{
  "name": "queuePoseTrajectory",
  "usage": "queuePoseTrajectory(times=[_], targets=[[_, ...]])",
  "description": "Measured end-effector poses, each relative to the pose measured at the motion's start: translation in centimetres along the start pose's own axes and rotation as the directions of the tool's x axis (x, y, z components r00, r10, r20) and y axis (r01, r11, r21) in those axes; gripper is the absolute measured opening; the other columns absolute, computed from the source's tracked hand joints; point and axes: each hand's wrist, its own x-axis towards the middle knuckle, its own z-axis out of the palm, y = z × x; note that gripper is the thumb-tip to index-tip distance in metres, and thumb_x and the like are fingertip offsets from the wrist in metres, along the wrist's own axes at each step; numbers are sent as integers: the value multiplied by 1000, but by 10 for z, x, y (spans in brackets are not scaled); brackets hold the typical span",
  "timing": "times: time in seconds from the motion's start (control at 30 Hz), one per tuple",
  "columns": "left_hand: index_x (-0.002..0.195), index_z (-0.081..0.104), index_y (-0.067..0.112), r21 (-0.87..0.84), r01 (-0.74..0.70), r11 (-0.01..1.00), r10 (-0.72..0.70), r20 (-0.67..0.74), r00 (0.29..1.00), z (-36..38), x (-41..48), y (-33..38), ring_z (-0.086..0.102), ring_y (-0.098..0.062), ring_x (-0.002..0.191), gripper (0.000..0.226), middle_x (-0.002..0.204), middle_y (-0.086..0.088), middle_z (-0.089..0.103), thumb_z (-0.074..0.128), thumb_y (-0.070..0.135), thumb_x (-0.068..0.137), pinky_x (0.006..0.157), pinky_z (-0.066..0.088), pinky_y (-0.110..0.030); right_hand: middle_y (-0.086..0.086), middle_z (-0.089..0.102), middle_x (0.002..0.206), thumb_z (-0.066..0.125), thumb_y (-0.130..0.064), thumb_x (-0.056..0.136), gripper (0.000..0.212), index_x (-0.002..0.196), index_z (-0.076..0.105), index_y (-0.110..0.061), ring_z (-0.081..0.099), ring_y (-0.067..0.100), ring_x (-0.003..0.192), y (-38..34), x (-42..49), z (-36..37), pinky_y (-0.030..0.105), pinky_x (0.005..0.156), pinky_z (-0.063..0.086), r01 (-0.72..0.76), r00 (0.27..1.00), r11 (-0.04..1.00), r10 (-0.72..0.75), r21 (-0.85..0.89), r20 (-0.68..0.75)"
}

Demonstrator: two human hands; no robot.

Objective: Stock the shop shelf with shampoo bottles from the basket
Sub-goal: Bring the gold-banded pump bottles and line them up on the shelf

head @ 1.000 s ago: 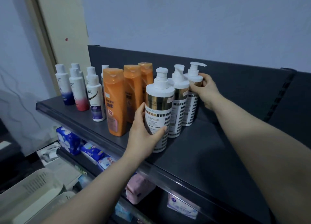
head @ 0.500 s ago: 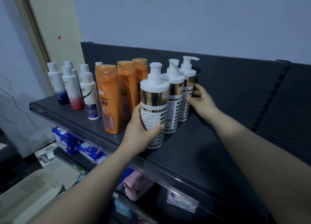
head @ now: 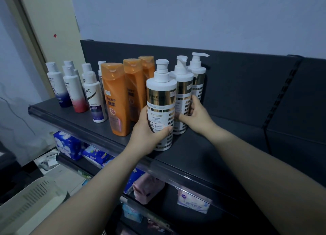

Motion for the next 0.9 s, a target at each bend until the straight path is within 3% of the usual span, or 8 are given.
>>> queuePoseTrajectory(times=[0.13, 0.3, 0.4, 0.5, 0.6, 0.73, 0.8, 0.9], targets=[[140, 32, 31, -8, 5, 1000, -5, -6, 1000, -2, 0, -2, 54, 7, 108, 79, 119, 22, 56, 80, 32, 76, 88, 46, -19, -15, 63, 114, 76, -27, 79, 54, 123, 45, -34, 62, 4, 106, -1, -4, 1, 35, 95, 52, -2, 1000, 1000, 1, 24, 11], [138, 32, 35, -27, 14, 1000, -14, -8, 1000, -3, -2, -4, 51, 18, 105, 81, 113, 31, 55, 81, 34, 74, 83, 42, -11, 3, 52, 120, 59, -39, 91, 52, 137, 40, -23, 56, 14, 100, 11, 3, -23, 38, 92, 51, -9, 910, 996, -29, -89, -413], [139, 32, 34, -46, 16, 999, -17, -9, 1000, -1, -2, -6, 50, 19, 108, 82, 115, 31, 55, 81, 36, 73, 84, 42, -10, -2, 48, 131, 63, -28, 91, 70, 148, 24, -25, 51, 17, 120, 17, 23, -29, 41, 103, 45, -126, 955, 992, 115, -22, -273], [138, 34, 34, -55, 15, 998, -16, -7, 1000, -1, -2, -8, 51, 16, 110, 82, 118, 29, 56, 81, 37, 72, 87, 44, -14, -10, 54, 113, 65, -18, 90, 70, 147, 27, -25, 57, 12, 109, 21, 38, -29, 39, 99, 49, -156, 968, 988, 157, 19, -195], [139, 34, 32, -63, 17, 998, -17, -9, 1000, -1, -2, -9, 52, 13, 111, 83, 120, 27, 56, 82, 38, 72, 90, 46, -18, -3, 54, 117, 66, -16, 89, 67, 146, 29, -24, 57, 1, 98, 24, 41, -26, 25, 86, 50, -149, 967, 988, 153, 31, -203], [141, 31, 32, -76, 16, 997, -15, 19, 1000, -2, -4, -8, 52, 11, 114, 85, 125, 24, 56, 81, 37, 72, 98, 47, -26, 6, 50, 136, 63, -19, 92, 70, 149, 24, -25, 56, 21, 119, 20, 28, -25, 37, 99, 48, -172, 964, 984, 179, 53, -199], [147, 24, 30, -79, -15, 997, 16, 11, 1000, -4, -7, -5, 45, 7, 125, 94, 138, 20, 48, 81, 37, 73, 106, 41, -28, 5, 39, 149, 59, -23, 95, 70, 152, 19, -26, 42, 20, 133, 9, 10, -27, 35, 108, 38, -175, 961, 984, 174, 17, -215], [154, 6, 24, 13, -132, 991, 133, -68, 989, -6, -15, 4, 19, -6, 145, 107, 157, 11, 19, 79, 35, 76, 118, 22, -34, 0, 28, 157, 55, -30, 96, 68, 152, 17, -27, 27, 11, 142, -12, -32, -27, 34, 116, 26, -145, 964, 987, 126, -67, -232]])
